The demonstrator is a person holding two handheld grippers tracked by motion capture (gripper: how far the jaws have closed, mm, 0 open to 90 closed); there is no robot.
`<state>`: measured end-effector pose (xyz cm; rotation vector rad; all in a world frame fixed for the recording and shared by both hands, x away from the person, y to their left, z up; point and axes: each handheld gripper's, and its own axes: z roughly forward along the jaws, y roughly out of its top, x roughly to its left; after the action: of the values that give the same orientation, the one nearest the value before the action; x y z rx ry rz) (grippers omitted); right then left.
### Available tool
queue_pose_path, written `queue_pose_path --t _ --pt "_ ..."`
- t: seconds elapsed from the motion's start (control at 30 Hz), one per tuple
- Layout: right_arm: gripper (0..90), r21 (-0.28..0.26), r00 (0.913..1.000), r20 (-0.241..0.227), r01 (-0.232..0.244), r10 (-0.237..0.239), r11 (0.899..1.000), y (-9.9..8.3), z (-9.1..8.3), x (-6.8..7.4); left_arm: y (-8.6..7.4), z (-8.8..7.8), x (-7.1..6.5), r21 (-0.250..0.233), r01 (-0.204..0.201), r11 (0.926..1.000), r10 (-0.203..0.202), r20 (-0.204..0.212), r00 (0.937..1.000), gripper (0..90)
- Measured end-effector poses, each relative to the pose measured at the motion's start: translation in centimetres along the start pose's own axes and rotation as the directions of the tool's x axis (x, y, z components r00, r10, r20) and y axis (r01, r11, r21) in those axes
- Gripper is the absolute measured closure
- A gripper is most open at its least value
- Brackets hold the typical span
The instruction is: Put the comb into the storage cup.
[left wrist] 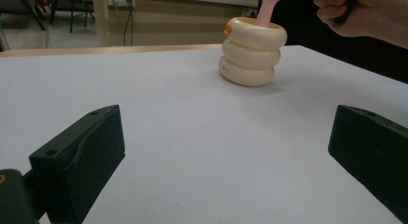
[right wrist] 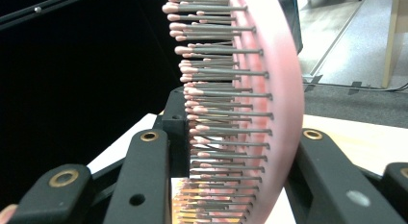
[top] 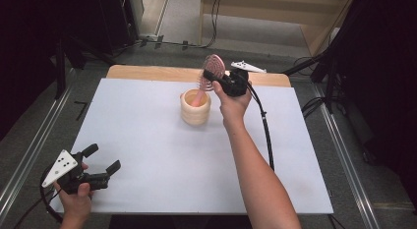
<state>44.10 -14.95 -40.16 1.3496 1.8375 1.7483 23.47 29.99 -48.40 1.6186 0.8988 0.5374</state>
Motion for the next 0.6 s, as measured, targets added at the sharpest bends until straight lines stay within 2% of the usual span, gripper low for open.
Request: queue_pose_path --t 0.37,0.6 --pt "62.3 0.012 0.9997 0.008 -0.021 0.021 1.000 -1.2 0.7 -0.1 0.0 0.0 0.0 0.001 -0.002 1.0000 0.002 0.000 1.0000 0.0" --pt "62.3 0.021 0.9985 0.011 -0.054 0.054 0.998 -2.0 1.0 -0.6 0.0 0.0 0.0 0.001 -0.002 1.0000 0.002 -0.001 1.0000 0.0"
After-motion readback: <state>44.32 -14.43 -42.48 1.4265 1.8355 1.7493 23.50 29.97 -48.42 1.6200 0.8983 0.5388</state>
